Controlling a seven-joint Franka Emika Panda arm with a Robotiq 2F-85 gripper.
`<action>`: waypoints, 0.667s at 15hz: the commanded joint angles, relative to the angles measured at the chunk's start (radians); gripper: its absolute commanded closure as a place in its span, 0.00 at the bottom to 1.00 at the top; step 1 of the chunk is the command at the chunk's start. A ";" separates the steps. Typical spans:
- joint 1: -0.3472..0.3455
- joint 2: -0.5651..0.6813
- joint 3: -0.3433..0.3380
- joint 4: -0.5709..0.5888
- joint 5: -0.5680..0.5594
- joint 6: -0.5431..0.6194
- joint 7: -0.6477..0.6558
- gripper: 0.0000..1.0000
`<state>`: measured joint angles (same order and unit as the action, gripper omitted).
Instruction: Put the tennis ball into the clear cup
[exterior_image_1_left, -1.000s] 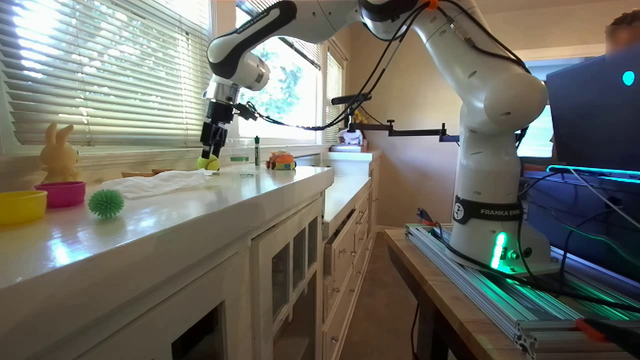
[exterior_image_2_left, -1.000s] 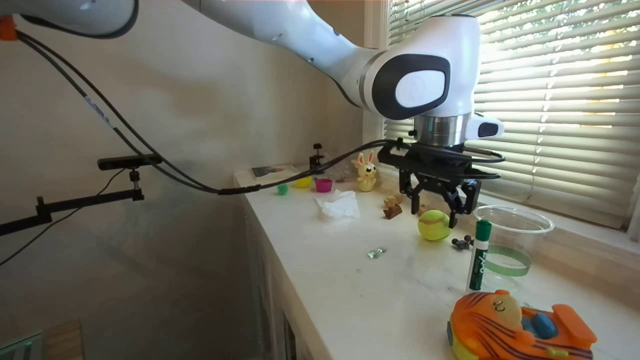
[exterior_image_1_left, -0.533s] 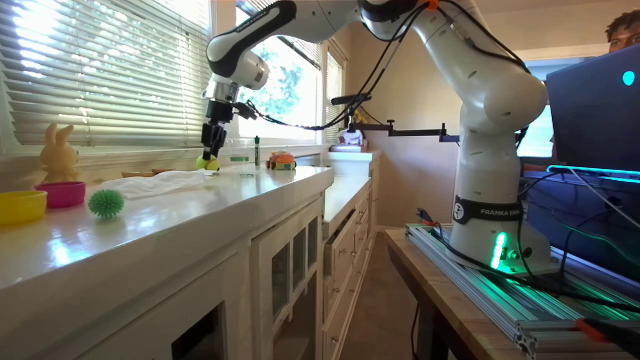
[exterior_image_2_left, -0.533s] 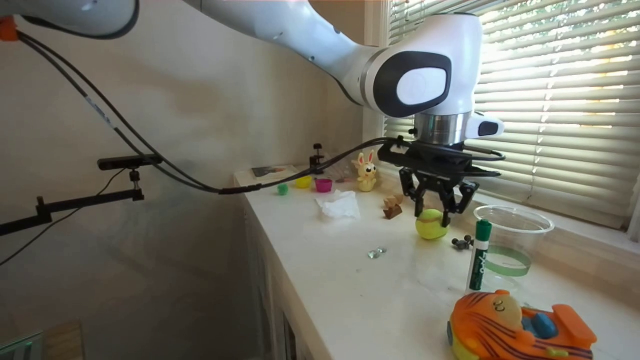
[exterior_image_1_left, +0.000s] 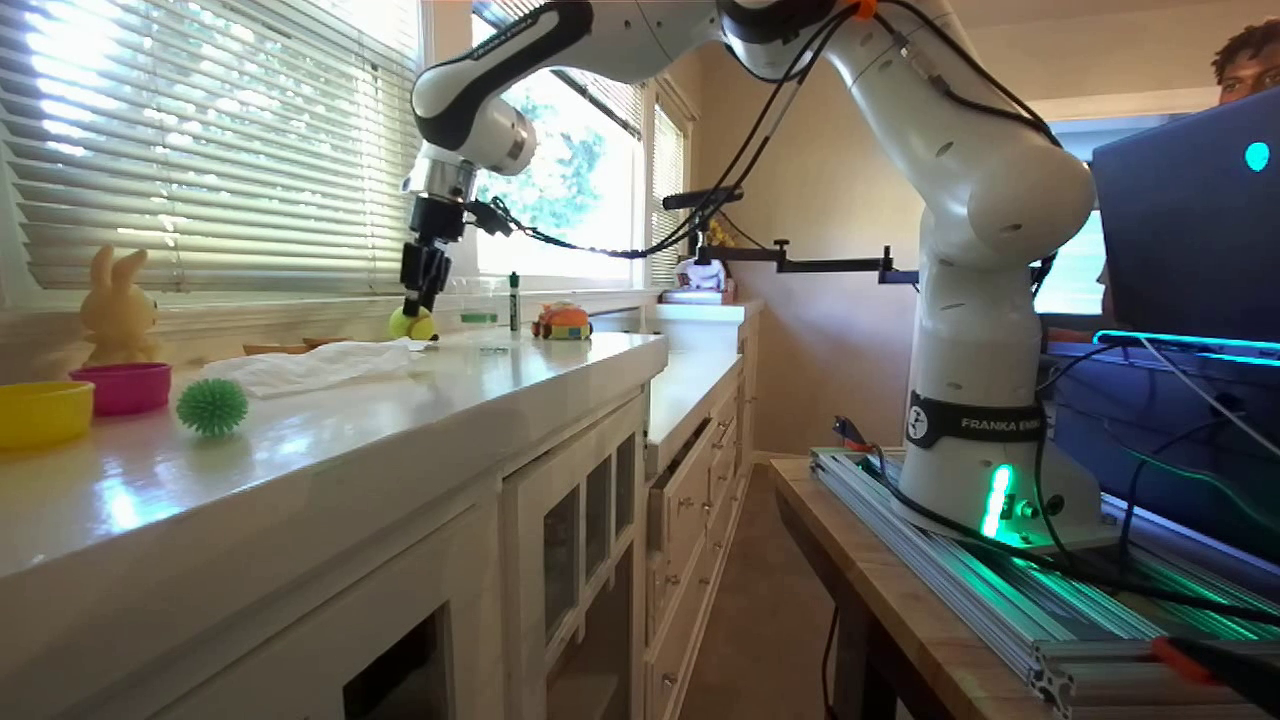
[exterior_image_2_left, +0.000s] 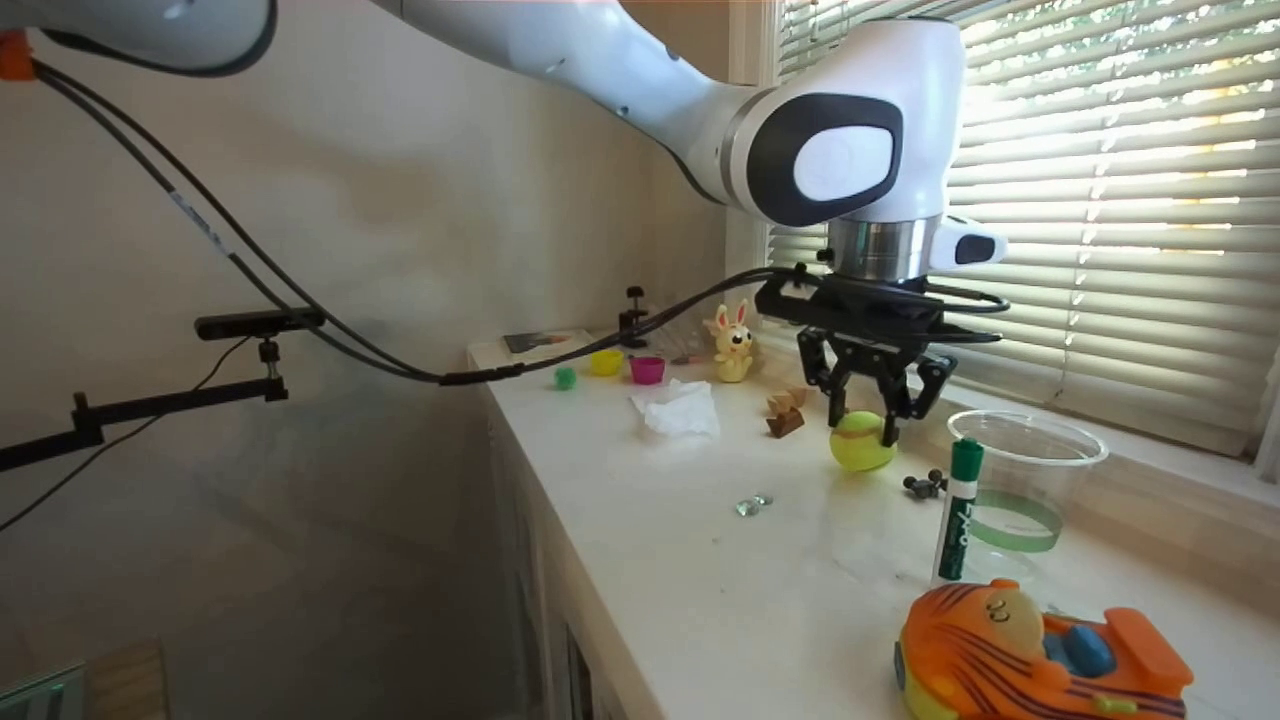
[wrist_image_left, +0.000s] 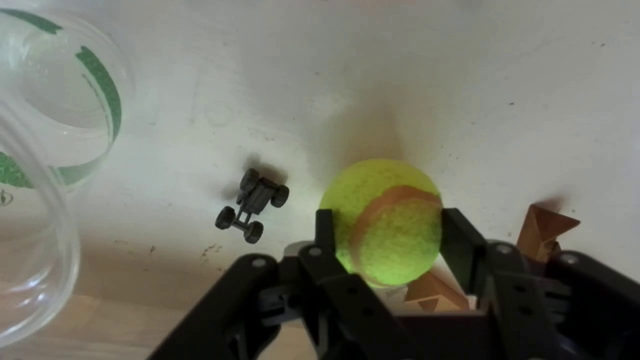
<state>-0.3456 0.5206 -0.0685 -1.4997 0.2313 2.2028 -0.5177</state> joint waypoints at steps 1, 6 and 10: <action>-0.002 -0.034 0.011 0.013 -0.024 -0.037 0.001 0.69; 0.021 -0.135 0.003 -0.025 -0.053 -0.059 0.003 0.69; 0.027 -0.241 -0.019 -0.052 -0.079 -0.076 0.010 0.69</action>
<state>-0.3250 0.3806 -0.0674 -1.4926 0.1912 2.1468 -0.5185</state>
